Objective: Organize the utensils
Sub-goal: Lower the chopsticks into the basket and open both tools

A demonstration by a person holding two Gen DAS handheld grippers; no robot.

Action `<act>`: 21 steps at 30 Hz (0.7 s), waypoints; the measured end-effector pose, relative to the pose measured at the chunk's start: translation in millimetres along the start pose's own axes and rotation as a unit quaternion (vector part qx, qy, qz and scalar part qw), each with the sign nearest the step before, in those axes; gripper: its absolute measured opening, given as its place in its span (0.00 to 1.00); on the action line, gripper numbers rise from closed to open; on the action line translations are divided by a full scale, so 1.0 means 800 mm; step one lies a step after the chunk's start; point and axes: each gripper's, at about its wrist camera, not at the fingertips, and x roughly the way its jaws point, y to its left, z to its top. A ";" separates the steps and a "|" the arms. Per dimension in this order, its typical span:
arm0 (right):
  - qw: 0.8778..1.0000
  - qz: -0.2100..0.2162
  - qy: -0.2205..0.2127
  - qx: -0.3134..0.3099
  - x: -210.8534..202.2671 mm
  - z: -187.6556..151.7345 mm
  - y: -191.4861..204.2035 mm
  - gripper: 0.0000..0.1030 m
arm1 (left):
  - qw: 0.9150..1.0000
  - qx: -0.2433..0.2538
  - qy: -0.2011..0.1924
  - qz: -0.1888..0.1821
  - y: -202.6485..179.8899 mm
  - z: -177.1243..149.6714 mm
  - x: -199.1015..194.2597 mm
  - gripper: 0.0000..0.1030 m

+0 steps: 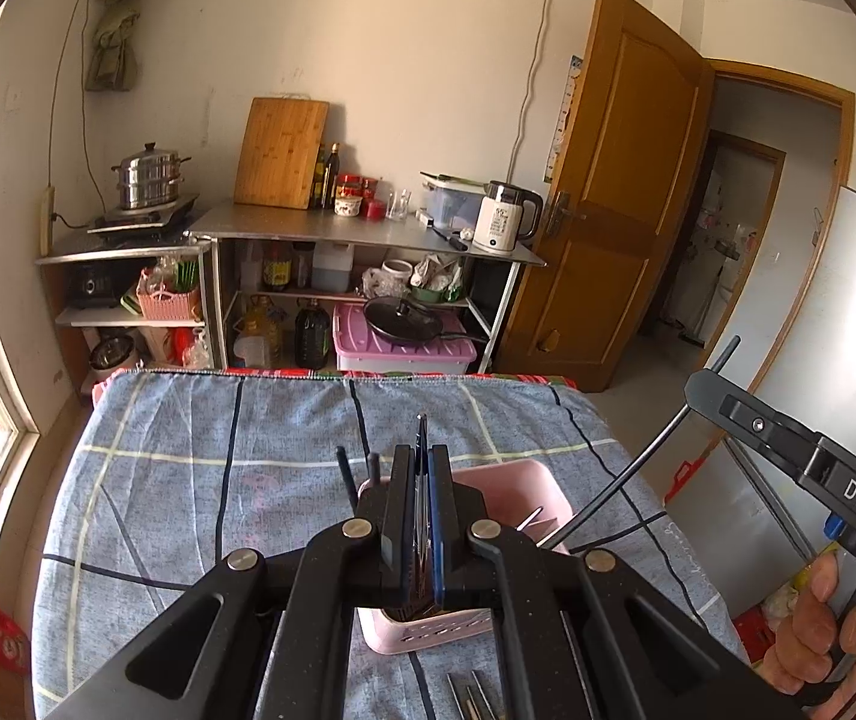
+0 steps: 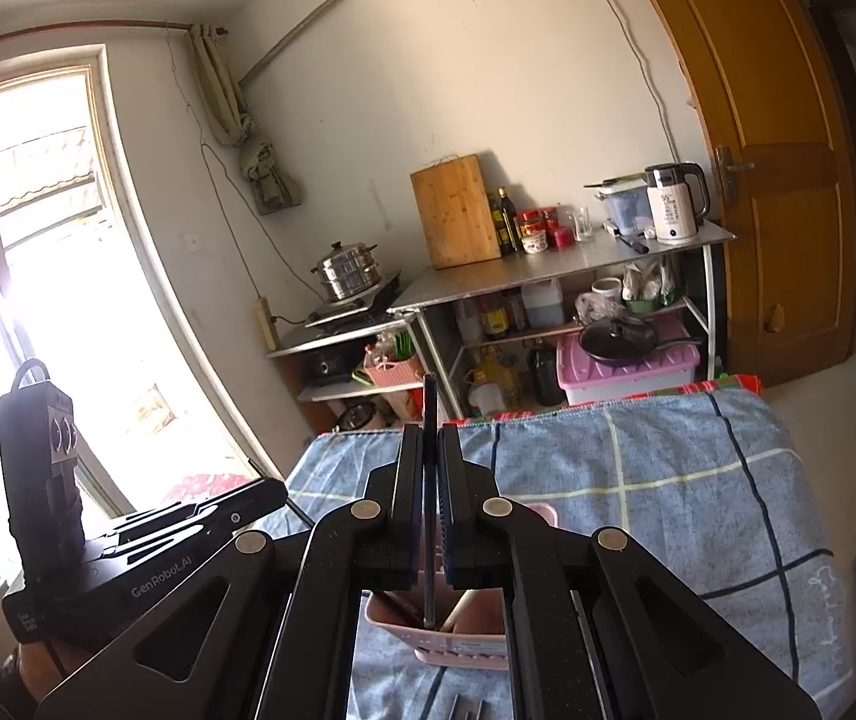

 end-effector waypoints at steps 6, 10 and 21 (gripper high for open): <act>1.000 -0.006 0.025 0.005 0.021 -0.021 -0.008 0.04 | 1.000 -0.006 0.019 -0.001 0.010 -0.017 0.023 0.03; 0.999 -0.009 0.045 0.006 0.034 -0.037 -0.011 0.04 | 0.999 -0.007 0.033 0.000 0.015 -0.029 0.037 0.04; 0.997 -0.011 0.080 -0.001 0.038 -0.057 -0.015 0.09 | 0.999 -0.006 0.039 0.007 0.022 -0.046 0.034 0.11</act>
